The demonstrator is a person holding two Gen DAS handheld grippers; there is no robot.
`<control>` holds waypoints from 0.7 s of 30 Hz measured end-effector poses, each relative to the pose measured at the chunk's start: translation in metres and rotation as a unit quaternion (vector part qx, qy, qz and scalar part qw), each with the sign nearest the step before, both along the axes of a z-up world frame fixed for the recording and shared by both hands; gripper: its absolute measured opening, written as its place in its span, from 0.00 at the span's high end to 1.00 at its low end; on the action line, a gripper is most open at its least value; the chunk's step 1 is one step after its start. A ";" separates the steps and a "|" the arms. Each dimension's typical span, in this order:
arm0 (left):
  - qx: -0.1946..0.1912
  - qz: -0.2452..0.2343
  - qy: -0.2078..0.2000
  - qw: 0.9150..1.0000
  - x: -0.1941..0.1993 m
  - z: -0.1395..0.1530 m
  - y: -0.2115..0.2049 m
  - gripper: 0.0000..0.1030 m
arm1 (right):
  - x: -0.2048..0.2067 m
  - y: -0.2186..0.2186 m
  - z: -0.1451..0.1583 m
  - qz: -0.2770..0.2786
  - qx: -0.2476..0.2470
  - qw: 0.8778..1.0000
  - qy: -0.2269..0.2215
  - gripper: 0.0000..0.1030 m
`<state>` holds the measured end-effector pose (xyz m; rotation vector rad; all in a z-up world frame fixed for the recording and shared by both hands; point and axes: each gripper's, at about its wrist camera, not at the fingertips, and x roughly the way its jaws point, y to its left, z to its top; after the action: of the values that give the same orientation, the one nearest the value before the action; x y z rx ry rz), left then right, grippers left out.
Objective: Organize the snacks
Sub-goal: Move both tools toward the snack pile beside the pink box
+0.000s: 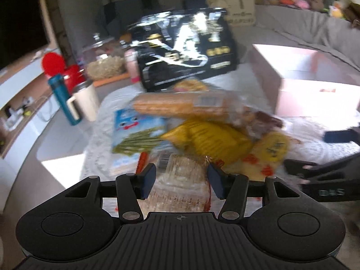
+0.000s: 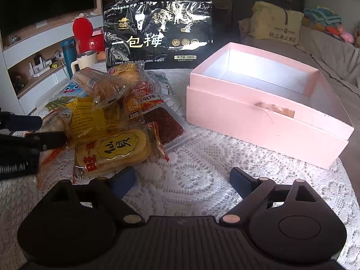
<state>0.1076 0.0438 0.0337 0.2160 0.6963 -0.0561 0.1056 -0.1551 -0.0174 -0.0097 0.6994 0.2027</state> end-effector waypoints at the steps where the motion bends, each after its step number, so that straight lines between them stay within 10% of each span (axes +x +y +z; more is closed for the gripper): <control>1: 0.000 0.011 -0.001 1.000 0.002 0.001 0.006 0.43 | 0.000 0.000 0.000 0.001 0.000 1.000 0.000 0.11; 5: -0.013 0.051 0.008 0.999 0.008 -0.001 0.029 0.46 | 0.000 0.000 0.000 0.001 0.000 1.000 0.000 0.11; 15: -0.216 0.041 0.034 0.975 0.016 0.006 0.066 0.45 | 0.000 -0.002 0.000 0.000 0.005 1.000 -0.001 0.10; 21: -0.227 0.097 0.005 0.969 0.009 0.020 0.104 0.45 | 0.003 -0.001 0.001 0.013 -0.005 1.000 0.009 0.09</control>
<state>0.1162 0.1479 0.0538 -0.2919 0.6935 -0.0285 0.1088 -0.1557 -0.0164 -0.0265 0.7182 0.2239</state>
